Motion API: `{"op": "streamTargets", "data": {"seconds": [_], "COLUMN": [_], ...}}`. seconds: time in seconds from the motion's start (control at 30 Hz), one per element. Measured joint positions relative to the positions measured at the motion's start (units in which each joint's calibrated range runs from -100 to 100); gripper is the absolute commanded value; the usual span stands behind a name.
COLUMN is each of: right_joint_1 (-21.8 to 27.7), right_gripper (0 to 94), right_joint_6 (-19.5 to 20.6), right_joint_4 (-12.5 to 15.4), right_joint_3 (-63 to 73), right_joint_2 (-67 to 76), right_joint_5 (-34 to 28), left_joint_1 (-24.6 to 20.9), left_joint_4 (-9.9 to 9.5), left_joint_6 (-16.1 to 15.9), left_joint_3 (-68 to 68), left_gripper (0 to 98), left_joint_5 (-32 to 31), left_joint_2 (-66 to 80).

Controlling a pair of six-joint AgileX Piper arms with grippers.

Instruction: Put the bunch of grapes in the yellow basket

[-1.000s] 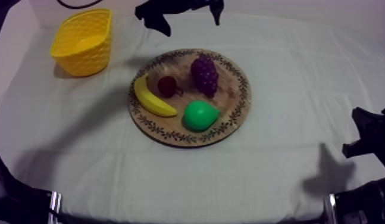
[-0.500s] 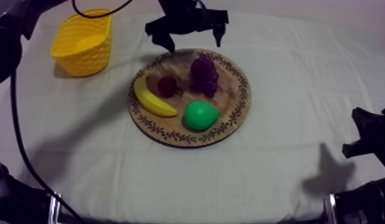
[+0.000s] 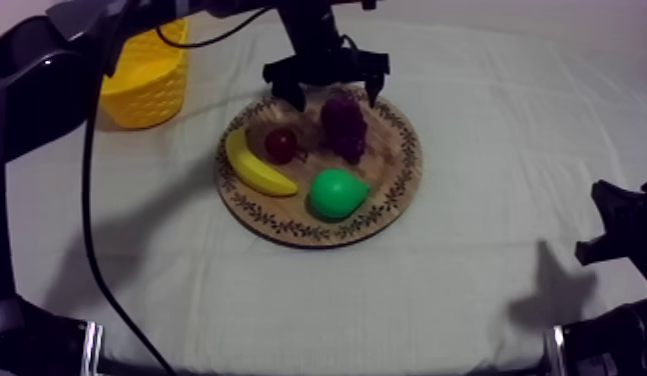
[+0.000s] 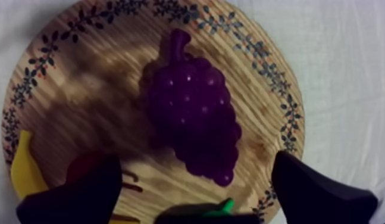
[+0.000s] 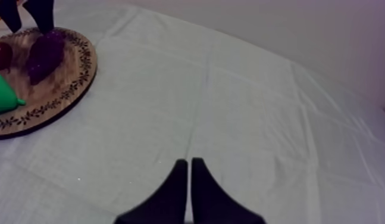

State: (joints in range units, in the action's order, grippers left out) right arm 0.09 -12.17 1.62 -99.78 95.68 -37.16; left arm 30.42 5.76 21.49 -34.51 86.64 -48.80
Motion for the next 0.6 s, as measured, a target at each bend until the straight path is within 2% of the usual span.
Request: {"op": "streamTargets", "data": {"seconds": [0.23,0.43,0.6], "right_joint_1": [0.00,0.00,0.00], "right_gripper": [0.5,0.5,0.5], "right_joint_6": [0.00,0.00,0.00], "right_joint_4": [0.00,0.00,0.00], "right_joint_3": [0.00,0.00,0.00], "right_joint_2": [0.00,0.00,0.00], "right_joint_5": [0.00,0.00,0.00], "left_joint_1": [-0.43,-0.45,-0.31], "left_joint_4": [0.78,0.74,0.80], "left_joint_6": [-1.12,-2.02,-2.68], "left_joint_3": [-0.82,-1.41,-2.09], "left_gripper": [95.6,93.6,89.1], "left_joint_5": [-1.96,-3.46,-4.02], "left_joint_2": [-2.38,-2.76,-3.20]}}
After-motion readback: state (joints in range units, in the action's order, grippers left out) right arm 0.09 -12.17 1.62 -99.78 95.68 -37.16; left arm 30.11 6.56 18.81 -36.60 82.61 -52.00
